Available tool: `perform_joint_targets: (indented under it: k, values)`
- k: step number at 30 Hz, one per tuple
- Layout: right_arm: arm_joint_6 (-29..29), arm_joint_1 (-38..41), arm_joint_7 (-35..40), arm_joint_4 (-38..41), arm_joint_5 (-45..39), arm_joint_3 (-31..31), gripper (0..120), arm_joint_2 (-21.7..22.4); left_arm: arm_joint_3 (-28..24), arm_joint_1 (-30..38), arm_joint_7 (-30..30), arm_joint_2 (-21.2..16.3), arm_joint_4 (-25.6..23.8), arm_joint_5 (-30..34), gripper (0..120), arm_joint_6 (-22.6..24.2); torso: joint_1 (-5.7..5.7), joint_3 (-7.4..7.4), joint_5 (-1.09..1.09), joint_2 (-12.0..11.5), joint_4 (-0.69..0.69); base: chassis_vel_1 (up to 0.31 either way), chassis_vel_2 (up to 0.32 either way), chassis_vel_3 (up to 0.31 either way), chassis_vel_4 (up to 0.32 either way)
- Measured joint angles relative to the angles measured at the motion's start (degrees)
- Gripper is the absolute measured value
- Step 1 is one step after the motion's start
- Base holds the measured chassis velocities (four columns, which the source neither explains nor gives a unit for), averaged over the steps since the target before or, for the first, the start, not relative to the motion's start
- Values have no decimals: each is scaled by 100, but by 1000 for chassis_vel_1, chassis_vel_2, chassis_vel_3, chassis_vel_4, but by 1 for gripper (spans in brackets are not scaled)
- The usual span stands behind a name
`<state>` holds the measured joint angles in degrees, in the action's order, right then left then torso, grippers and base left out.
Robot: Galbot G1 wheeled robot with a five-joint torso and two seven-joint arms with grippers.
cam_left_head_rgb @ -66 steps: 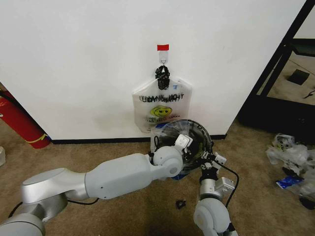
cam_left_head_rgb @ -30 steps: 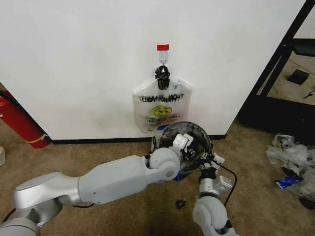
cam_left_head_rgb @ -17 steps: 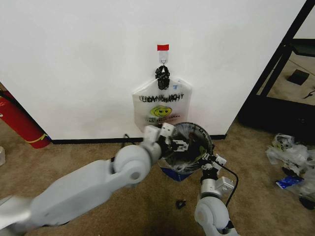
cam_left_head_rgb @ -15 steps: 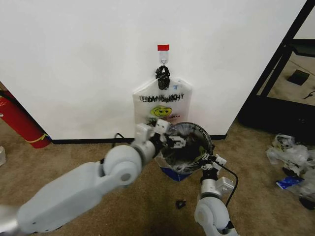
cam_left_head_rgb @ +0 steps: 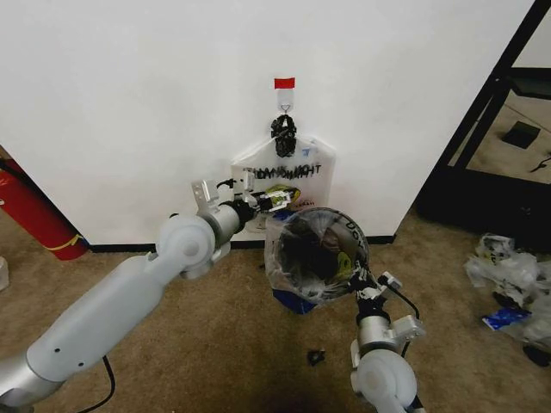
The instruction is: Pick up the garbage bag from the wall and place it over the trash bin.
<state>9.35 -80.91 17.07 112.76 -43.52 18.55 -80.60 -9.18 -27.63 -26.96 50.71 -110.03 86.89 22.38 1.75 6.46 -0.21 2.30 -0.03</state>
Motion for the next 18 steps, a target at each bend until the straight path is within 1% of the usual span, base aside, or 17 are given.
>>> perform_joint_targets:
  k: [3,6,13,17,18]
  values:
    - [-58,27,91,21,5,-23,1,8,7,-56,106,-4,193,-5,97,69,0,0,0,0,-1,0,0,0,0]
    - [-103,34,156,50,15,-39,1,25,8,-96,201,-27,269,-19,97,114,0,0,0,0,-2,0,0,0,0]
    - [-175,38,298,70,31,-38,1,77,-65,-186,425,-84,283,-32,94,196,0,0,0,0,-1,0,0,0,0]
    - [-208,55,385,91,40,-43,1,66,-229,-166,487,-22,324,-89,84,195,0,0,1,0,-2,0,0,0,0]
    - [-208,55,385,91,40,-43,1,66,-229,-166,487,-22,324,-89,84,195,0,0,1,0,-2,0,0,0,0]
